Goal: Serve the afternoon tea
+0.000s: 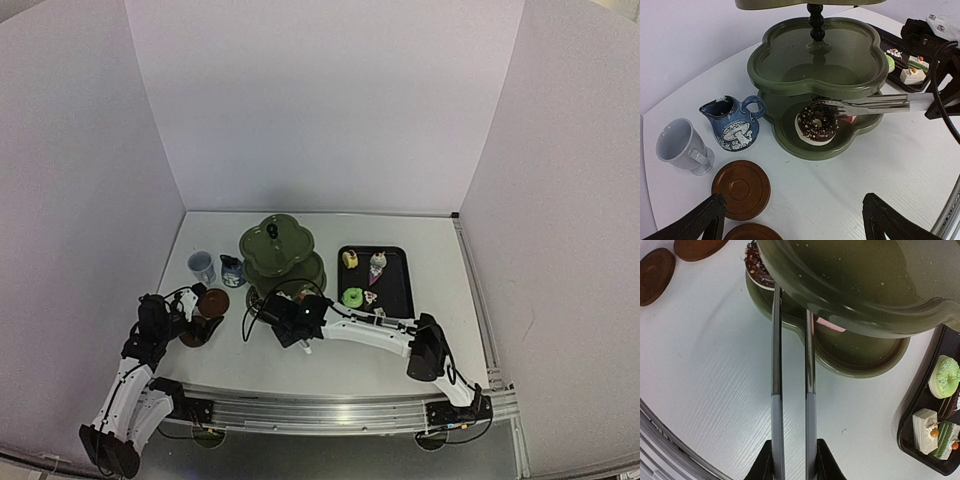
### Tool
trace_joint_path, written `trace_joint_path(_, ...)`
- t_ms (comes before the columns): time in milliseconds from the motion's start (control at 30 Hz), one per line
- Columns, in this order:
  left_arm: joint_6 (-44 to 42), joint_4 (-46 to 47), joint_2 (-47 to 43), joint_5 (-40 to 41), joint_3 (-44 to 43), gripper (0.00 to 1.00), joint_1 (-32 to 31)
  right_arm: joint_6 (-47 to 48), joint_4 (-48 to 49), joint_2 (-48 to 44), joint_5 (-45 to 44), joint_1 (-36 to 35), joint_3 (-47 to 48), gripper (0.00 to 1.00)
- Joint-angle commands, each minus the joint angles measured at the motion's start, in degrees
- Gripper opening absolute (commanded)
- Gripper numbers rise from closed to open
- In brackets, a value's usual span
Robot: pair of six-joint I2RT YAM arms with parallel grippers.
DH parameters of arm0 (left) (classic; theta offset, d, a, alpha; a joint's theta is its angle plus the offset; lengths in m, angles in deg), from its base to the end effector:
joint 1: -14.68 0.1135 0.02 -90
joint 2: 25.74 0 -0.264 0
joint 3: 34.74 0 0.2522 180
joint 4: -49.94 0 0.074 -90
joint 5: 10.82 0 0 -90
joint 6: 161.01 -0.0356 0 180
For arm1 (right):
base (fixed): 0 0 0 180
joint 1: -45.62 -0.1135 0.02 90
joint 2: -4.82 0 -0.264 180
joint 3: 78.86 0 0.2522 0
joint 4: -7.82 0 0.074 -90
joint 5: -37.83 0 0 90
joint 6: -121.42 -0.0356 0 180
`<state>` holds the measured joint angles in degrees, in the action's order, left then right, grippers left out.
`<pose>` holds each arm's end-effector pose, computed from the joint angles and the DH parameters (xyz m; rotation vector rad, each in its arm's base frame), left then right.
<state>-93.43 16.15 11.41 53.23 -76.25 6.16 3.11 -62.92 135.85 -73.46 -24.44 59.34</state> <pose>0.1494 -0.0381 0.2400 0.8028 1.8790 -0.3201 0.1797 0.4574 0.2482 -0.8071 2.4337 0.1405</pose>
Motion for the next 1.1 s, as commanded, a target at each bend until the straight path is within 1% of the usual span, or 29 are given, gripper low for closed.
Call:
trace_joint_path(0,0.7,0.9,-0.1,-1.2,-0.2,0.95,0.3,-2.4,1.5,0.8,-4.6,-0.1,0.0,0.00)
trace_joint_path(233,0.6,0.7,0.1,-1.3,-0.2,0.96,0.3,-3.0,1.5,2.4,-2.9,0.0,0.0,0.01)
trace_joint_path(433,0.6,0.5,0.2,-1.5,-0.2,0.96,0.3,-3.2,1.5,2.9,-1.3,0.0,0.0,0.23)
trace_joint_path(500,0.5,0.5,0.3,-1.6,-0.2,0.95,0.3,-3.8,1.5,2.7,-0.9,0.0,-0.1,0.28)
trace_joint_path(567,0.5,0.4,0.3,-1.6,-0.2,0.96,0.3,-4.2,1.5,2.4,-0.9,0.0,-0.3,0.31)
trace_joint_path(700,0.5,-0.1,0.4,-2.1,-0.3,0.96,0.3,-4.5,1.5,1.4,-0.8,0.0,0.0,0.33)
trace_joint_path(1067,0.3,-0.6,0.8,-2.7,-0.6,0.96,0.3,-5.4,1.4,-4.3,1.0,-0.1,-2.4,0.33)
